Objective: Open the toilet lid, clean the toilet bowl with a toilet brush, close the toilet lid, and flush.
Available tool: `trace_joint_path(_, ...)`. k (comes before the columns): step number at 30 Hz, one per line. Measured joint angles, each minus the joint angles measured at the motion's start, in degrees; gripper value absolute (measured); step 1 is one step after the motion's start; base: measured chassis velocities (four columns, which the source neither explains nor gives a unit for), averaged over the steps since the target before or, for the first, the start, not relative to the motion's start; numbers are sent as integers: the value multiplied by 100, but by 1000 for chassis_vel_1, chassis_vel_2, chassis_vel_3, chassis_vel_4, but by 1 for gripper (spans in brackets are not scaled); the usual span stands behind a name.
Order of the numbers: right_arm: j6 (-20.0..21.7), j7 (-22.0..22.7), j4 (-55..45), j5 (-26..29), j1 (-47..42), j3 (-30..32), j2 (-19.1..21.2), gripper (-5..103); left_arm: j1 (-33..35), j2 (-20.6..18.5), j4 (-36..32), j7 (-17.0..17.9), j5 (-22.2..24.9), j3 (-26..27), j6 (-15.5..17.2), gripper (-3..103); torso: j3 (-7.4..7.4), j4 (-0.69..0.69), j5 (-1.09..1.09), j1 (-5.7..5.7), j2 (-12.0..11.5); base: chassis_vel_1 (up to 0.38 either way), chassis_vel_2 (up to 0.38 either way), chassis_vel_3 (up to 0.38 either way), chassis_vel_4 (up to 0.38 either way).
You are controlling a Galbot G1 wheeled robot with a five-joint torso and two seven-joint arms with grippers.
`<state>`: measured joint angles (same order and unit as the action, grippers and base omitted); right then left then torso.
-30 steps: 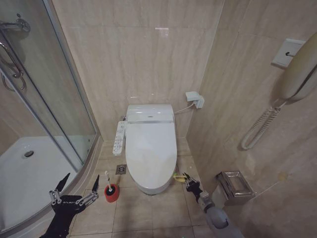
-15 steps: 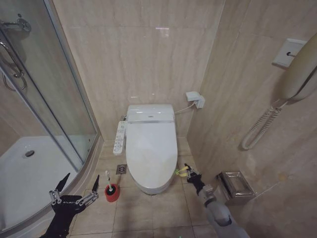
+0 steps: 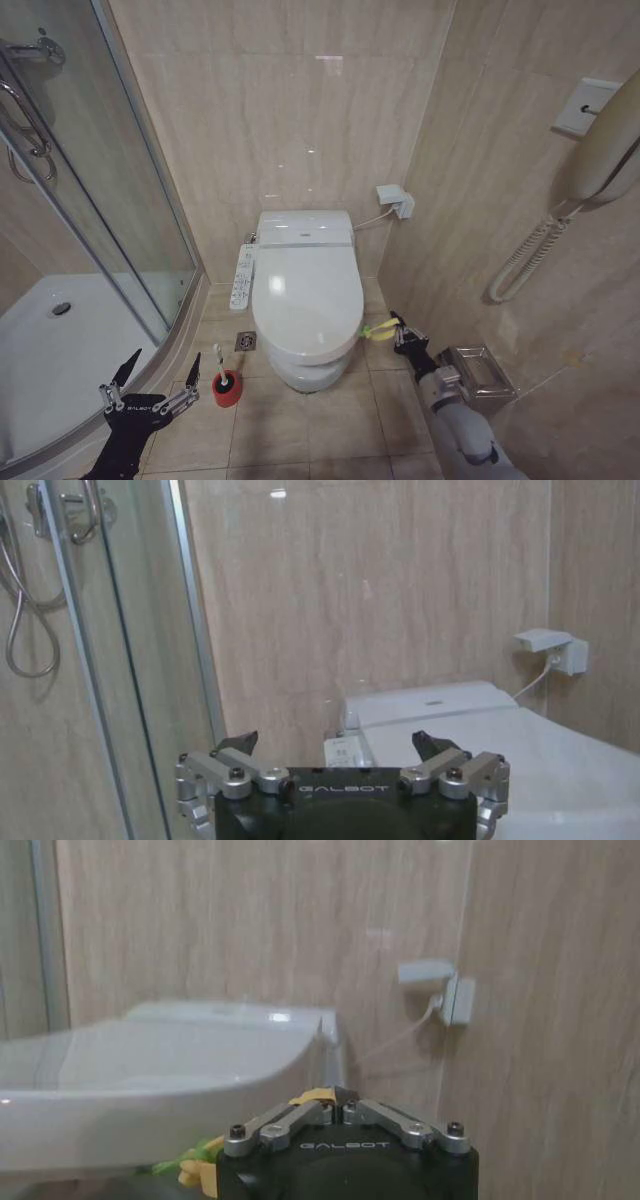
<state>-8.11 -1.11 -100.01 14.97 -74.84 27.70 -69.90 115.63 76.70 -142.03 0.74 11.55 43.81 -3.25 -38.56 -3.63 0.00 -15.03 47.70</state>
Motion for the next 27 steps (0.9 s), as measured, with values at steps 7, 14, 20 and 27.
trace_joint_path(7, 261, 154, -734, 215, -87, 142, 41, 2, 0, 0, 0, 0, 0, 0, 0, 100, 0, -1, -1, 0, 0, 0, 0, 0, 0)
trace_joint_path(14, 519, 326, -1175, 473, 102, 281, 71, 2, 0, 0, 0, 0, 0, 0, 0, 100, 0, 0, -1, 0, 0, 0, 0, 0, 0)
trace_joint_path(20, 664, 399, -1123, 746, 557, 309, 234, 2, 0, 0, 0, 0, 0, 0, 0, 100, 0, 1, 0, 0, 0, 0, 0, 0, 0)
trace_joint_path(27, 739, 460, -861, 976, 1089, 225, 378, 2, 0, 0, 0, 0, 0, 0, 0, 100, 0, 0, 0, 0, 0, 0, 0, 0, 0)
